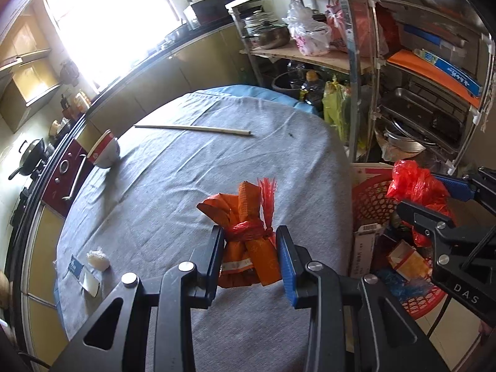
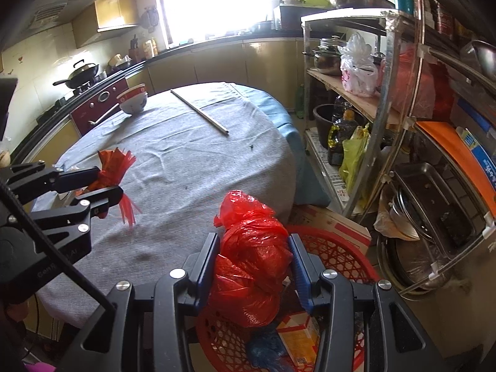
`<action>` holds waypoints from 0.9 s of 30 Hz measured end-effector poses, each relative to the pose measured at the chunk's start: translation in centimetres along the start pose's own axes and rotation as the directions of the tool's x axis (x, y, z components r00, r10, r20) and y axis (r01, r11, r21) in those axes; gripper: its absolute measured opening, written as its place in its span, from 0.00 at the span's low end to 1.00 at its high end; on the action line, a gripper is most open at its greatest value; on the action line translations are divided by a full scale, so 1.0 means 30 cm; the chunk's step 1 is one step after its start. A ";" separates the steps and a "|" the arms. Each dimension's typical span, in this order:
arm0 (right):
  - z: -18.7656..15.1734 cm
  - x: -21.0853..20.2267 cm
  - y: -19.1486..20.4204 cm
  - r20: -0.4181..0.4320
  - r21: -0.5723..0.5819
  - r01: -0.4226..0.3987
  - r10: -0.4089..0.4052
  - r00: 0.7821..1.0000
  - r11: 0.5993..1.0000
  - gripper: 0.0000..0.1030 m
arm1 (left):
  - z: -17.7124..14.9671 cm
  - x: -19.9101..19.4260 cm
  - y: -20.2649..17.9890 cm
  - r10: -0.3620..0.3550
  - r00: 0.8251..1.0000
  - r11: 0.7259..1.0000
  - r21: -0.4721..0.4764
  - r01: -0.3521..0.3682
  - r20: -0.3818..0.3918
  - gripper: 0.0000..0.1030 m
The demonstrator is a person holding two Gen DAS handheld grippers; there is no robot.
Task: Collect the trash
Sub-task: 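Lower both bags into the red basket and open both tools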
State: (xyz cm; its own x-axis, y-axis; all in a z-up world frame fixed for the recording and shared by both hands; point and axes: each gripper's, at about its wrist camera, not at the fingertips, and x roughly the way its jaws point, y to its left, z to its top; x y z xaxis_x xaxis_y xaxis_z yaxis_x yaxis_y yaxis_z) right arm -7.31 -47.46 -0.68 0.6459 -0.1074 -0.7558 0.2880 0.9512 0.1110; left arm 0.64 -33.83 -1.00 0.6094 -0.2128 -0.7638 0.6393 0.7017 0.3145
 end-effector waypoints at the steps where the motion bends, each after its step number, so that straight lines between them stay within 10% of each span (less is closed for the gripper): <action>1: -0.003 -0.001 -0.007 -0.001 0.004 0.003 -0.003 1.000 1.000 0.46 | 0.004 0.001 -0.009 -0.009 1.000 1.000 0.004 0.009 -0.001 0.35; 9: -0.047 -0.013 -0.119 -0.032 0.082 0.023 -0.020 0.999 0.996 0.46 | 0.023 0.010 -0.086 -0.162 0.987 0.986 0.024 0.163 -0.024 0.35; 27: -0.191 -0.021 -0.424 -0.128 0.400 0.009 0.046 0.991 0.917 0.49 | -0.024 0.044 -0.290 -0.488 0.866 0.860 0.106 0.498 -0.113 0.37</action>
State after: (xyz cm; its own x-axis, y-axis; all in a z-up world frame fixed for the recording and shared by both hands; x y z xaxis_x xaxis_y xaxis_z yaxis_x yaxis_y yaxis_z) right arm -15.45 -57.82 -5.31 0.5624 -0.0255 -0.8265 0.5524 0.7554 0.3525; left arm -4.46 -39.72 -5.15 0.1630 -0.4497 -0.8782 0.9036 0.4255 -0.0502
